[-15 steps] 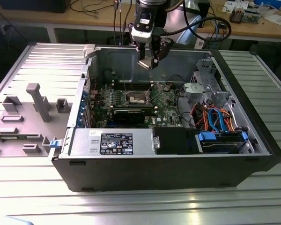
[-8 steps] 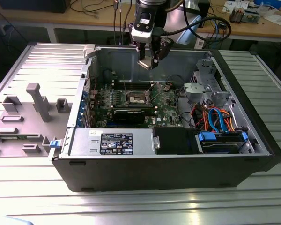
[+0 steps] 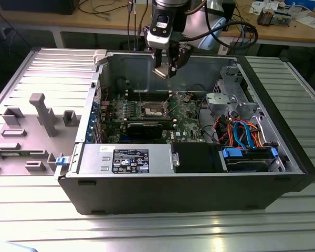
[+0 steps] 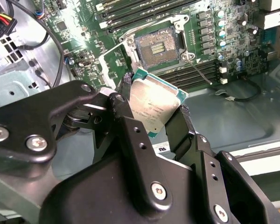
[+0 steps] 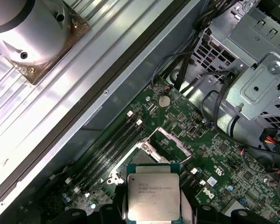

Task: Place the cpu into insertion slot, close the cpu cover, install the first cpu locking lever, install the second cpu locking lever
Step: 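Place the cpu into insertion slot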

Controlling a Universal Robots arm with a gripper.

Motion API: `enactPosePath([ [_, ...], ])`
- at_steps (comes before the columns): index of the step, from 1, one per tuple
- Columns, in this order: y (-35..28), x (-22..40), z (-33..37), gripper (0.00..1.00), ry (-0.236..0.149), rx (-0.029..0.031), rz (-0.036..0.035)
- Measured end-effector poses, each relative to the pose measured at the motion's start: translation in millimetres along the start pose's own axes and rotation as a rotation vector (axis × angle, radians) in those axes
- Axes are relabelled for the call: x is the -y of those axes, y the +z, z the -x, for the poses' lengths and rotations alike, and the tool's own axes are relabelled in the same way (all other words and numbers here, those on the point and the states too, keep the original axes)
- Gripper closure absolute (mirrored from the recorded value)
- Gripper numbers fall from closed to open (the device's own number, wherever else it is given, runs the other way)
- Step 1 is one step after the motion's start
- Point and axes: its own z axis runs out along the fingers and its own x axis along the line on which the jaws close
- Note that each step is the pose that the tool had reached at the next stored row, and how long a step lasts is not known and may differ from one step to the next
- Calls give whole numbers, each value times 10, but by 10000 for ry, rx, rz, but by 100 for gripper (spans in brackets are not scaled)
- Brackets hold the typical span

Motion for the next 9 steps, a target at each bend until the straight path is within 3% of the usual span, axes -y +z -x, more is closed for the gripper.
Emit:
enactPosePath([
  [7, 107, 7, 4, 46, 866, 30, 1],
  [9, 149, 10, 5, 46, 1298, 44, 0],
])
